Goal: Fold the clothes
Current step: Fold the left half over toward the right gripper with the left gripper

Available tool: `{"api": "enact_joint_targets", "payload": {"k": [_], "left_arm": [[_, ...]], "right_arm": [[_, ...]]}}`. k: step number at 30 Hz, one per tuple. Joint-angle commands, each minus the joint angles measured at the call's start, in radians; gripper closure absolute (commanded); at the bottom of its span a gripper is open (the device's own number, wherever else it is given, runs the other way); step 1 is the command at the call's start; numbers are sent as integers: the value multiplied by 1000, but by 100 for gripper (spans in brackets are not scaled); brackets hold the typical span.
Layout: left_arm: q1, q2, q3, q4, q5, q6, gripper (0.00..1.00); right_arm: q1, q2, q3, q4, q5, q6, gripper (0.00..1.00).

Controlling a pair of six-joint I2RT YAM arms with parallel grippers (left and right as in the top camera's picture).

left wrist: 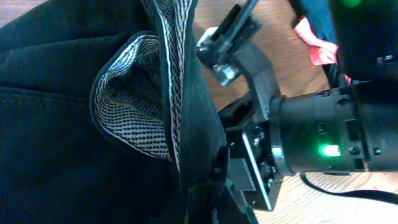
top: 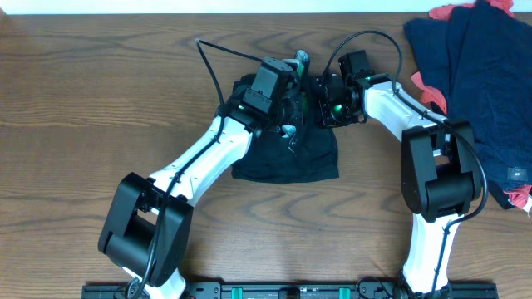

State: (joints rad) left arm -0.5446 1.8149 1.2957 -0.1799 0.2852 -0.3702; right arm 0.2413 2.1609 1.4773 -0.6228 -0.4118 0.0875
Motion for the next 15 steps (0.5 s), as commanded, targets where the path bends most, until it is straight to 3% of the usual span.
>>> {"api": "enact_joint_targets", "payload": {"k": [1, 2, 5, 8, 15], "left_arm": [[-5, 4, 27, 14, 10, -10, 92], [-5, 4, 27, 14, 10, -10, 83], [-5, 4, 27, 20, 10, -10, 44], [-3, 3, 27, 29, 10, -9, 21], [57, -22, 27, 14, 11, -9, 16]], "right_arm": [[-1, 18, -32, -13, 19, 9, 99], [-1, 18, -32, -13, 19, 9, 99], [-1, 18, -32, -13, 19, 10, 99], [-5, 15, -32, -8, 18, 48, 99], [-66, -95, -12, -10, -51, 103, 90]]}}
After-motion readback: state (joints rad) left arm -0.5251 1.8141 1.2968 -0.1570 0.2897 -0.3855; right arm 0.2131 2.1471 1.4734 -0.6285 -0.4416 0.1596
